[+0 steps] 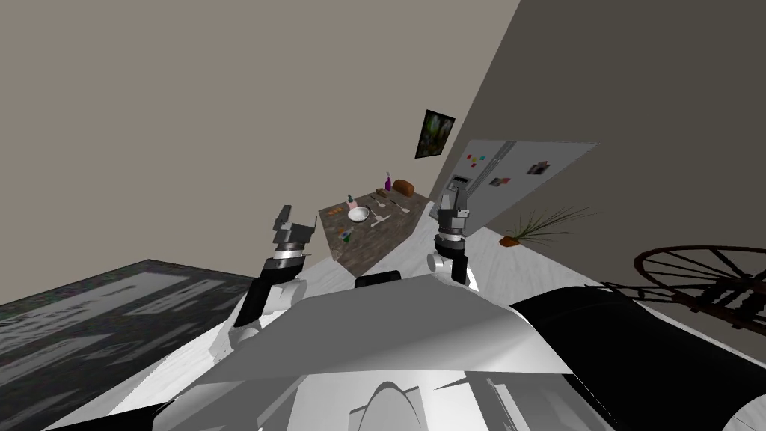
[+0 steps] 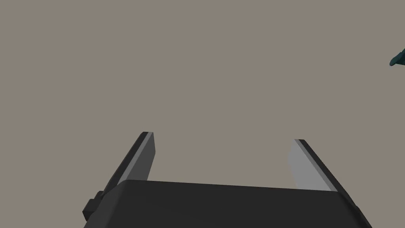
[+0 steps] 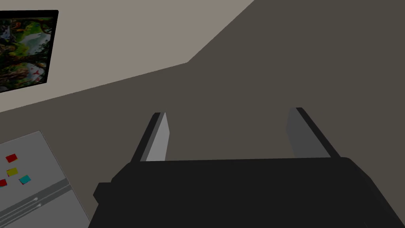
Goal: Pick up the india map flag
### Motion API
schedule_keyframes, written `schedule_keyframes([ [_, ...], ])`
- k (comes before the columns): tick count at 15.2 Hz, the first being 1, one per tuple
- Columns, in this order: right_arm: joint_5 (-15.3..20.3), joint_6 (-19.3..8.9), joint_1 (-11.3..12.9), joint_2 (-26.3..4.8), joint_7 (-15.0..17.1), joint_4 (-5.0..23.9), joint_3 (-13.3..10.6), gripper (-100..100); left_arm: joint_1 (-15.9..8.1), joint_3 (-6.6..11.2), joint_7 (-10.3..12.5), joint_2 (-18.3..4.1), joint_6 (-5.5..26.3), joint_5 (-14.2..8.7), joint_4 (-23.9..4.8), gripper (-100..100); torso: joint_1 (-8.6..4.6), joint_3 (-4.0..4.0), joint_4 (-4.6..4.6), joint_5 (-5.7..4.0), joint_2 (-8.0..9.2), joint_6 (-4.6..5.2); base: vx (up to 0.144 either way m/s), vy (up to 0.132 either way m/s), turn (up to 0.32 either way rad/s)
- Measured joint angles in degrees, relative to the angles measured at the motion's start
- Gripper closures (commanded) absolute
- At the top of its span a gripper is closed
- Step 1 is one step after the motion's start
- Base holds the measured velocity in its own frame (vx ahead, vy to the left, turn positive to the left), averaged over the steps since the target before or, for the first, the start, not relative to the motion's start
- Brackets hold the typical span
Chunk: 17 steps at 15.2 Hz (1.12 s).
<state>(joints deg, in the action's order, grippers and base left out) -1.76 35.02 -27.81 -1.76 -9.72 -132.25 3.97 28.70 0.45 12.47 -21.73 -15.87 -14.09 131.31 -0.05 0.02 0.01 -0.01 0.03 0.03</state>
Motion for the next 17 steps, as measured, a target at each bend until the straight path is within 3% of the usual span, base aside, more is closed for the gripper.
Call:
schedule_keyframes([
  [17,0.0,0.0,0.0,0.0,0.0,0.0,0.0,0,0.6,1.82,17.8,-16.03,17.15,-15.6,-5.7,-100,0.02,-0.03,-0.01,0.01,-0.05,0.0,0.001,-0.014,-0.153],
])
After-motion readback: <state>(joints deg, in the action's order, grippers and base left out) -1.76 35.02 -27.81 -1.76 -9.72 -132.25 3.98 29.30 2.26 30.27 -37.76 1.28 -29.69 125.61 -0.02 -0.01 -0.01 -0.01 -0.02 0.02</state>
